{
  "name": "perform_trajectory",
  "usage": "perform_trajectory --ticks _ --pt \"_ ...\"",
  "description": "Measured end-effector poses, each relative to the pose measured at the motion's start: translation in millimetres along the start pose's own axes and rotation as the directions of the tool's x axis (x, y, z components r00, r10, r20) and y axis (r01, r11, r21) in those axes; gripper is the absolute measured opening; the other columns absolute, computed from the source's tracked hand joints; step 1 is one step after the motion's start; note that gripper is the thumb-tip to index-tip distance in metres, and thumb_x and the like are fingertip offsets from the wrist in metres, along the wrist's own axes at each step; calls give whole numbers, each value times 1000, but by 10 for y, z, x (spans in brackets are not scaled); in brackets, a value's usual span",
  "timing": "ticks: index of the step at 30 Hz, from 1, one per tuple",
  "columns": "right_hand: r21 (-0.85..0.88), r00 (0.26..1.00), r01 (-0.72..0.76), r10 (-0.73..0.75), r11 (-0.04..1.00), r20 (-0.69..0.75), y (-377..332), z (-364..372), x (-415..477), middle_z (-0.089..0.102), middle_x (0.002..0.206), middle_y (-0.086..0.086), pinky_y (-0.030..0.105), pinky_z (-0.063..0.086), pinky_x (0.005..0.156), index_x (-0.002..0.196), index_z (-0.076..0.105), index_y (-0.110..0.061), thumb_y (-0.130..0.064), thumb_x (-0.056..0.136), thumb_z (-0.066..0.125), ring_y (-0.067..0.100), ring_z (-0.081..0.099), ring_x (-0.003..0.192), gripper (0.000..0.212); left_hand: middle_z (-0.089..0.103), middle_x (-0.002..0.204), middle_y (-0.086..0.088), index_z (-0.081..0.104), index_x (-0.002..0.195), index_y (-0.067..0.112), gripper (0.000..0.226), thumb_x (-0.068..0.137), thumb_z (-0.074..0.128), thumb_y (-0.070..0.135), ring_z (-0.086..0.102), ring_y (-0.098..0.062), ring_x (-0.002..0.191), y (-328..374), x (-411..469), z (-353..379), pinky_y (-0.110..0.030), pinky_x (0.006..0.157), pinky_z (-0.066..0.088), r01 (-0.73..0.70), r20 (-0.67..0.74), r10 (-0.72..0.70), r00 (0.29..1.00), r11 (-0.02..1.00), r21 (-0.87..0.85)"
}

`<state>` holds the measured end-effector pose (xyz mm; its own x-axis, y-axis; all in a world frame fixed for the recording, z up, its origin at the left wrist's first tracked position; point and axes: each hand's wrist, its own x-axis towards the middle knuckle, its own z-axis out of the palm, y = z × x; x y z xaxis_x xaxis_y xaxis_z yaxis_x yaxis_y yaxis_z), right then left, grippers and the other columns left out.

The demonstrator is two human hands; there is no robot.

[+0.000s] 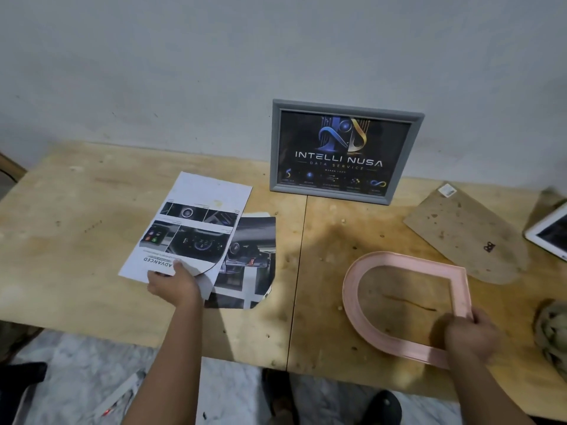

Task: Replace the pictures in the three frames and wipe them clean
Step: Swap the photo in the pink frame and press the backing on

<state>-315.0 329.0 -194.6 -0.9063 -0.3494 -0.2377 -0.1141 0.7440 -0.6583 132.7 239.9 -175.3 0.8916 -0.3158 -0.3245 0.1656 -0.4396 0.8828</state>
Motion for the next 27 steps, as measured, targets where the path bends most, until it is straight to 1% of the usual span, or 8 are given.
perform_trajectory --ticks 2,4,7,10,14,19,23,27 --pt "8 1000 -4 4 1000 7 47 0 56 58 118 18 55 47 92 119 59 -12 -3 86 53 41 55 108 35 29 139 -23 32 137 -6 59 89 61 15 34 -37 127 33 -96 -4 -39 105 34 -173 -18 176 984 978 118" --pt "4 1000 3 -3 1000 12 84 -3 87 58 119 18 55 46 93 120 59 -12 -4 87 53 41 55 109 35 33 137 -21 40 132 -1 51 89 61 15 35 -32 127 20 -309 -11 -35 104 34 -408 129 391 911 901 150" --pt "-1 999 23 -23 1000 42 121 6 124 57 119 18 56 45 94 120 59 -16 -7 87 53 40 55 108 34 50 125 -9 56 119 8 35 89 60 26 47 -25 117 -169 -644 -24 -33 96 39 -695 565 512 647 702 159" --pt "-9 998 51 -51 999 38 132 -2 133 58 117 18 56 47 92 118 61 -13 -6 89 50 41 55 107 32 50 132 -2 57 124 10 51 84 60 41 46 -20 122 -445 -785 -28 -35 101 40 -844 768 453 452 496 204" --pt "-34 996 71 -70 997 49 175 4 178 59 113 17 57 48 87 114 62 -17 -8 89 50 40 57 103 30 39 146 1 50 135 14 59 84 62 41 35 -15 134 -576 -849 -81 -31 106 34 -860 803 391 449 432 271" --pt "-50 996 82 -80 995 28 230 36 222 59 113 16 58 48 86 114 62 -20 -11 89 50 40 57 101 30 48 140 1 58 127 13 43 89 54 33 39 -13 132 -495 -882 -82 -31 99 41 -869 797 399 454 394 298" --pt "-49 996 80 -79 996 30 240 44 247 59 113 16 57 49 85 116 61 -22 -12 88 50 40 57 102 32 68 111 -8 70 103 5 23 91 53 15 55 -27 118 -462 -993 -71 -35 76 52 -905 788 458 413 307 295" --pt "-65 997 73 -71 995 31 253 51 258 59 112 14 59 48 84 115 61 -24 -12 87 49 39 57 101 32 67 71 -7 66 69 4 12 81 65 0 68 -29 75 -481 -1067 -50 -26 46 44 -924 781 495 381 238 301"
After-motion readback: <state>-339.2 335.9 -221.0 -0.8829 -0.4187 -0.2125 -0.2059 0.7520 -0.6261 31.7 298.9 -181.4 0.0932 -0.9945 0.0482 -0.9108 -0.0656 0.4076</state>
